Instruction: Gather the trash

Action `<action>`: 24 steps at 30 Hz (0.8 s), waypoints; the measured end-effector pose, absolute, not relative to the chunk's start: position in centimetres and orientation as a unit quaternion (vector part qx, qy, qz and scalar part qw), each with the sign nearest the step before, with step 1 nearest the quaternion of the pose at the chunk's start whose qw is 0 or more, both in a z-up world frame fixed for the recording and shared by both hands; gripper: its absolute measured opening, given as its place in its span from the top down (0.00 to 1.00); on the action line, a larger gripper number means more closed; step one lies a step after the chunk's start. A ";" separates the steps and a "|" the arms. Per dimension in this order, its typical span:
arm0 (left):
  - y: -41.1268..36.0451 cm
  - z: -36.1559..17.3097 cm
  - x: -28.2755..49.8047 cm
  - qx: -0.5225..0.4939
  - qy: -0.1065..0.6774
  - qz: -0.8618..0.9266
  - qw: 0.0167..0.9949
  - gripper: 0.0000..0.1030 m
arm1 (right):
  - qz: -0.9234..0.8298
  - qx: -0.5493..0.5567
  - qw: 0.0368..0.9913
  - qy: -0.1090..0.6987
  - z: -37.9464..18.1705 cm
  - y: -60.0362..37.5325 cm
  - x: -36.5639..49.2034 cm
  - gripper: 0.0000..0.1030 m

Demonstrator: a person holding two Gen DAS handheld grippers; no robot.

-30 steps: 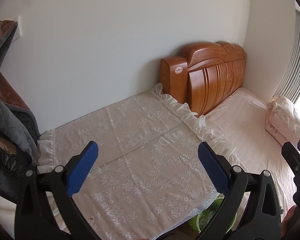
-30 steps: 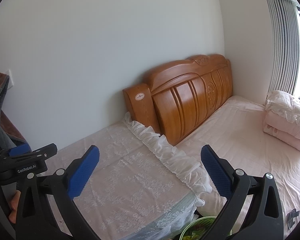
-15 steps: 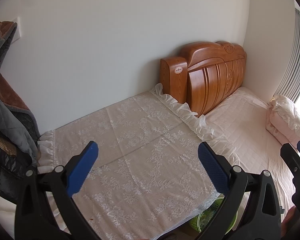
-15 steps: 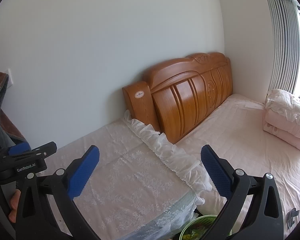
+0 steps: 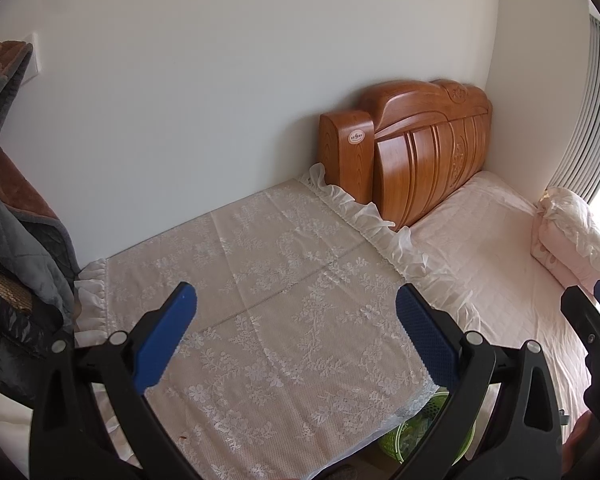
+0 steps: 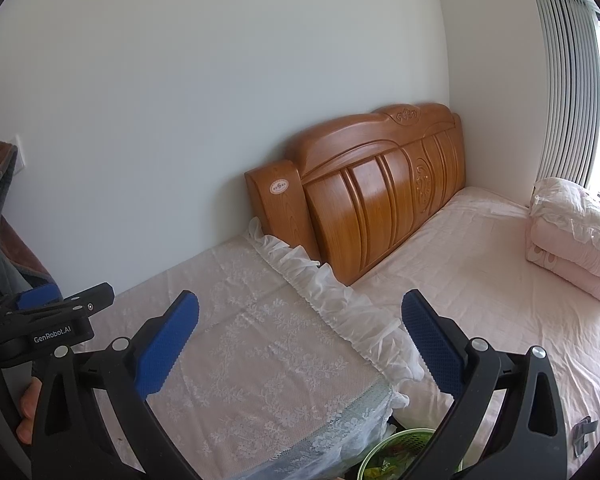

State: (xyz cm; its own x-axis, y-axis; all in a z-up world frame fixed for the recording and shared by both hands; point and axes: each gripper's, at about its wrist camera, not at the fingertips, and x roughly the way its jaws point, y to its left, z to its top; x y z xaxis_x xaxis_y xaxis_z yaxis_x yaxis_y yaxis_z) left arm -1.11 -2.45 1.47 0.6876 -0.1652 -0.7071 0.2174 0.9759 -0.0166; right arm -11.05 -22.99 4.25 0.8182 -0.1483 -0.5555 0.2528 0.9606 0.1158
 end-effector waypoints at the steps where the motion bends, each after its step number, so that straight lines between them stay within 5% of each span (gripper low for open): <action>1: -2.4 1.5 -1.1 0.034 0.381 -0.104 0.918 0.07 | -0.105 0.092 0.949 0.283 4.2 -23.0 -11.1 0.02; 24: -2.3 1.2 -1.4 0.028 0.372 -0.113 0.921 0.07 | -0.102 0.089 0.947 0.292 3.9 -22.8 -11.4 0.02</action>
State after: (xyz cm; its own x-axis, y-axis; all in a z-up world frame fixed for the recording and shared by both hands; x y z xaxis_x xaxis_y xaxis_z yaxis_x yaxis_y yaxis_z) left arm -1.38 -2.30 1.17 0.6972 -0.1876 -0.6919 0.2300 0.9727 -0.0319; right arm -11.36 -22.79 3.86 0.8086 -0.1417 -0.5711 0.2459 0.9631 0.1093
